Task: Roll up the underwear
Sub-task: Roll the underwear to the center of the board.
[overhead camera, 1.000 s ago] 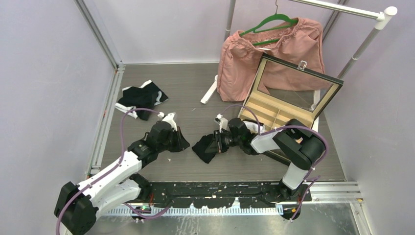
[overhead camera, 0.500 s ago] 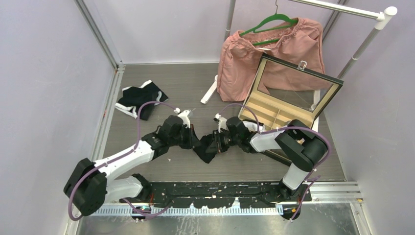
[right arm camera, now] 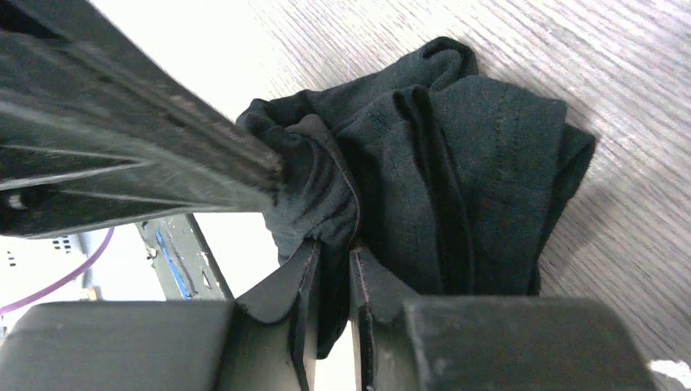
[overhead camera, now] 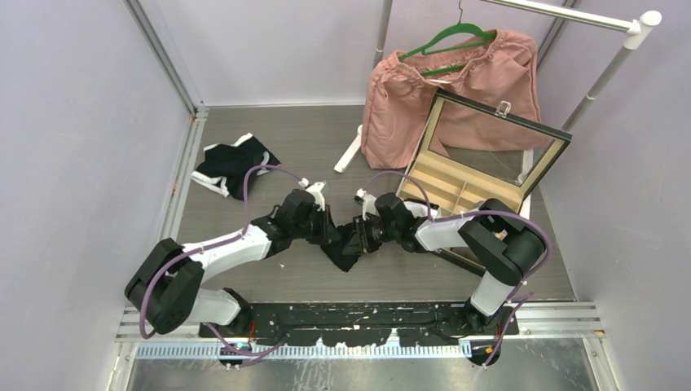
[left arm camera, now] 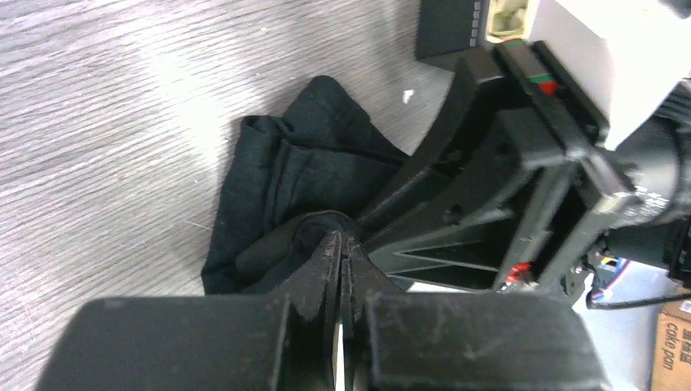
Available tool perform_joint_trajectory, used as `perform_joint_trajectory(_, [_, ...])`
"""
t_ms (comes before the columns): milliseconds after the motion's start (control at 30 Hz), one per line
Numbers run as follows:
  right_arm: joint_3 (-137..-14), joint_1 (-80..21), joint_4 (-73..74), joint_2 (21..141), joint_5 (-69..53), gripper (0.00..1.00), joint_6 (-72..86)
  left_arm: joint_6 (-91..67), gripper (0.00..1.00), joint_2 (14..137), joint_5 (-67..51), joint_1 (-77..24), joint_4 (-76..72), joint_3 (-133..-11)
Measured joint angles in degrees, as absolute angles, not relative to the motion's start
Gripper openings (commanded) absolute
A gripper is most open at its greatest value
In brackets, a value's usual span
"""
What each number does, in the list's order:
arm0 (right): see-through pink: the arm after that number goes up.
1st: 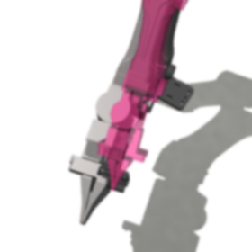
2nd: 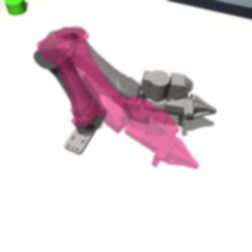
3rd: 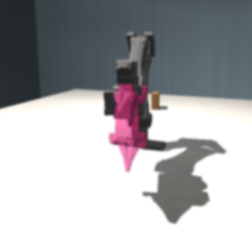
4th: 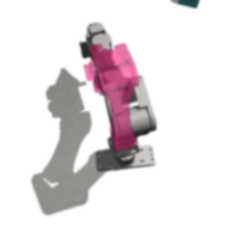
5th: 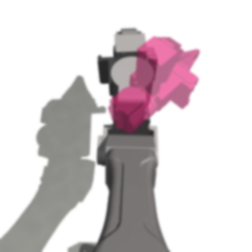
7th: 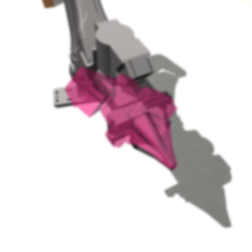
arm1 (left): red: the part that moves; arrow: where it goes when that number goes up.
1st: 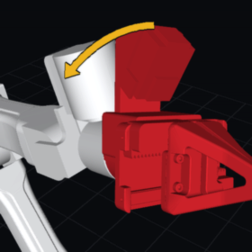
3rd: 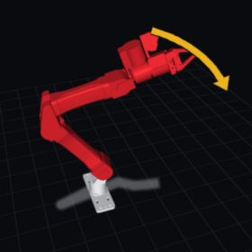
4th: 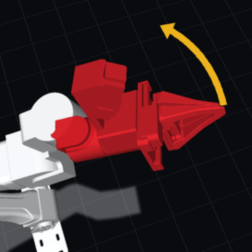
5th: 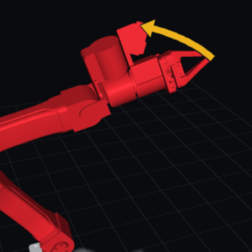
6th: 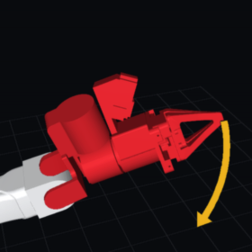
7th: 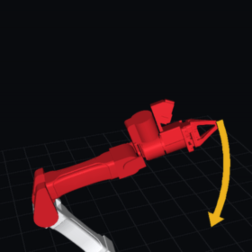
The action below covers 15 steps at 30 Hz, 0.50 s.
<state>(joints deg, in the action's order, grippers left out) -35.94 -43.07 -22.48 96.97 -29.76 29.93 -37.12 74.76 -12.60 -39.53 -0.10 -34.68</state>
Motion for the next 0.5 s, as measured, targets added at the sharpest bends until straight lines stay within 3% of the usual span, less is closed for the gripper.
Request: perform_joint_trajectory(500, [-36.1,-43.1,-15.7,93.0,-24.9,0.36,26.7,-40.0,0.01,82.8,-9.3,-39.6,-8.0,-32.8])
